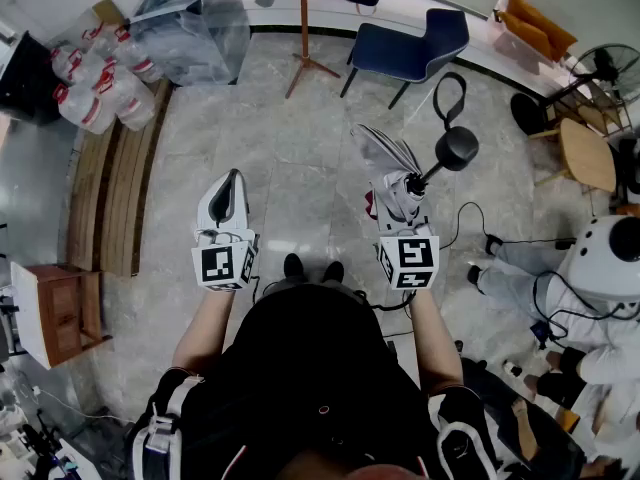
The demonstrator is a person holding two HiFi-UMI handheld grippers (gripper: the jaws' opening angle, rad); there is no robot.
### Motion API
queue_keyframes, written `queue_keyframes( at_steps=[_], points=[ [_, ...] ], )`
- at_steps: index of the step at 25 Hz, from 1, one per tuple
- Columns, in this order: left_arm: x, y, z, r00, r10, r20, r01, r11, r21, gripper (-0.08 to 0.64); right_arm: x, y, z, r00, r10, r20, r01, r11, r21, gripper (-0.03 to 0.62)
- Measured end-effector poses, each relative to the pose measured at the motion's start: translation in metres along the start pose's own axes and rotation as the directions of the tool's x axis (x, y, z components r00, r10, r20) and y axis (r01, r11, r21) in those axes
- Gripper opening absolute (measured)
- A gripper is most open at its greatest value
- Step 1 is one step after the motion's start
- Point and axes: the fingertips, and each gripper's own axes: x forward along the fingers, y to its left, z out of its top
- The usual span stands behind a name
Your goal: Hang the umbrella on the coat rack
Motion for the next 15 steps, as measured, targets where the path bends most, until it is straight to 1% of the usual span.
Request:
queue_keyframes(
  at_steps=[9,15],
  points=[
    [0.0027,-0.0033,-0.0014,1.0,0.003,0.01,-0.003,1.0,0.005,0.0,0.0051,-0.0017,-0.0001,1.0,0.012,0.016,-0.012,1.0,-0.008,0.1],
    [0.0001,-0.0041,-0.0028,1.0,0.001,0.004,-0.001,1.0,-0.001,0.0,0.002,0.0021,0.0075,0.999,0.022,0.037,-0.021,0.999,-0.029,0.104]
  ],
)
